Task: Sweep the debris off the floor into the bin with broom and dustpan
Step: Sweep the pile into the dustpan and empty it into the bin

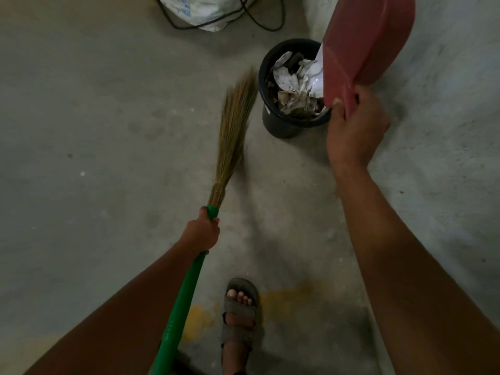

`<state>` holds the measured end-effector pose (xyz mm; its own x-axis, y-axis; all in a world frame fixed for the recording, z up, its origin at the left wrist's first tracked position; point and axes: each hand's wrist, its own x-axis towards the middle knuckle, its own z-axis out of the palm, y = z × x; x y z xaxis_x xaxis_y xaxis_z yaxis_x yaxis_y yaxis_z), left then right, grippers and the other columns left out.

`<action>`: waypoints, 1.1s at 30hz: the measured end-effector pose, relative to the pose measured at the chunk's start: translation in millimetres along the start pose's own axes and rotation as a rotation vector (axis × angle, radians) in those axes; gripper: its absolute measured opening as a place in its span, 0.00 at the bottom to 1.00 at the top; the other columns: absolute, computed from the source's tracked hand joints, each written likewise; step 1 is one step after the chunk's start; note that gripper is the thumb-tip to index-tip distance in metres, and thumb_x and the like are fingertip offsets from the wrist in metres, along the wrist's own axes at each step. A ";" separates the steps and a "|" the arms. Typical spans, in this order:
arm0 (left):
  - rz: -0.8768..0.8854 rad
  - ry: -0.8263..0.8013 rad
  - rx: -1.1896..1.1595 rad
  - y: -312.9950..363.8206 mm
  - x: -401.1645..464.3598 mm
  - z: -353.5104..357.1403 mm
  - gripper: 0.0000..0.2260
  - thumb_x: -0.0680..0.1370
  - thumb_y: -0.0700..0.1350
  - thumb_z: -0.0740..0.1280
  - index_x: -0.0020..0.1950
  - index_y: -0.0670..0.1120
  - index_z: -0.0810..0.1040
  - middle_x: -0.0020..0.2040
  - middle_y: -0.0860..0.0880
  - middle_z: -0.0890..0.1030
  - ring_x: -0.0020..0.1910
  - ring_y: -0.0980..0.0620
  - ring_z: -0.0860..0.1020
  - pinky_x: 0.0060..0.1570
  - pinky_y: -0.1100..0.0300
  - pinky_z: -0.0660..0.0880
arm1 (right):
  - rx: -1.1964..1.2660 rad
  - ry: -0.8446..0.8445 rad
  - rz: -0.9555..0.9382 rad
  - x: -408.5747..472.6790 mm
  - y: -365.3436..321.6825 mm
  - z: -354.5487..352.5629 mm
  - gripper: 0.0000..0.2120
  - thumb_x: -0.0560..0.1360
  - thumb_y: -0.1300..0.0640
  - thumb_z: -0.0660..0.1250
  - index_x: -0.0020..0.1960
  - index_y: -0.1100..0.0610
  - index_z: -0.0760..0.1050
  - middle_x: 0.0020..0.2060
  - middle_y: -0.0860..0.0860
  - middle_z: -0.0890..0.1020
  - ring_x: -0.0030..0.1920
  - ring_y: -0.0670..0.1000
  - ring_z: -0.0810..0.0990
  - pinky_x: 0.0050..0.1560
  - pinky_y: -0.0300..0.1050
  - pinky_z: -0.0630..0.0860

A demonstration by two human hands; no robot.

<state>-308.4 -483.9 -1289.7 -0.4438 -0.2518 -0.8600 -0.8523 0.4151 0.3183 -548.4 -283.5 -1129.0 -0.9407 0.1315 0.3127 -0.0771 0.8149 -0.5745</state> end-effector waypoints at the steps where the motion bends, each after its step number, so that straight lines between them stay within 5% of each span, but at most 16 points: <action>1: -0.005 0.001 -0.002 -1.1 0.5 0.7 0.24 0.87 0.55 0.57 0.81 0.50 0.56 0.54 0.37 0.78 0.38 0.43 0.83 0.26 0.56 0.78 | -0.007 0.014 -0.003 5.5 -0.9 -1.6 0.13 0.80 0.53 0.71 0.63 0.54 0.82 0.56 0.48 0.85 0.54 0.46 0.82 0.48 0.17 0.62; 8: -0.018 0.008 -0.006 -5.2 2.0 10.3 0.24 0.87 0.54 0.57 0.81 0.50 0.55 0.54 0.37 0.78 0.38 0.43 0.82 0.24 0.57 0.78 | -0.006 0.176 -0.013 46.0 -3.7 -8.7 0.15 0.78 0.48 0.68 0.62 0.53 0.82 0.54 0.48 0.85 0.53 0.46 0.82 0.51 0.36 0.73; 12: -0.016 -0.008 -0.009 -8.5 5.4 11.1 0.24 0.87 0.55 0.57 0.81 0.51 0.55 0.53 0.37 0.79 0.37 0.44 0.82 0.27 0.56 0.80 | -0.153 0.024 0.045 64.9 3.5 10.3 0.17 0.83 0.50 0.66 0.70 0.53 0.76 0.66 0.49 0.81 0.66 0.49 0.78 0.52 0.32 0.63; 17: -0.008 -0.010 -0.017 -12.6 8.6 18.1 0.25 0.88 0.54 0.57 0.82 0.51 0.53 0.52 0.38 0.79 0.36 0.45 0.81 0.25 0.59 0.78 | -0.271 -0.113 0.155 82.4 6.7 30.6 0.16 0.85 0.52 0.66 0.71 0.53 0.74 0.69 0.55 0.78 0.68 0.55 0.78 0.60 0.47 0.75; 21: -0.037 -0.003 -0.040 -11.3 10.2 25.0 0.27 0.87 0.54 0.57 0.83 0.53 0.51 0.52 0.37 0.79 0.36 0.45 0.82 0.24 0.58 0.77 | -0.179 -0.145 0.173 70.9 15.9 34.0 0.14 0.83 0.53 0.67 0.68 0.54 0.76 0.66 0.55 0.80 0.64 0.55 0.80 0.60 0.45 0.76; 26: -0.031 -0.014 -0.021 -10.2 11.3 27.7 0.26 0.87 0.54 0.57 0.83 0.52 0.51 0.51 0.39 0.79 0.36 0.44 0.82 0.26 0.57 0.79 | -0.145 -0.168 0.096 33.6 10.5 20.0 0.15 0.84 0.53 0.67 0.70 0.55 0.76 0.66 0.53 0.82 0.66 0.53 0.80 0.53 0.29 0.62; 33: -0.020 -0.003 0.015 -17.4 13.9 26.4 0.25 0.87 0.54 0.57 0.82 0.52 0.52 0.52 0.37 0.79 0.38 0.42 0.84 0.30 0.52 0.83 | -0.208 -0.319 0.049 7.3 2.1 27.0 0.16 0.85 0.50 0.66 0.71 0.52 0.76 0.65 0.53 0.82 0.64 0.56 0.79 0.52 0.38 0.65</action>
<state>-292.5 -471.5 -1317.8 -0.4260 -0.2571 -0.8674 -0.8566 0.4232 0.2953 -564.4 -296.0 -1148.3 -0.9997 0.0176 0.0192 0.0083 0.9136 -0.4065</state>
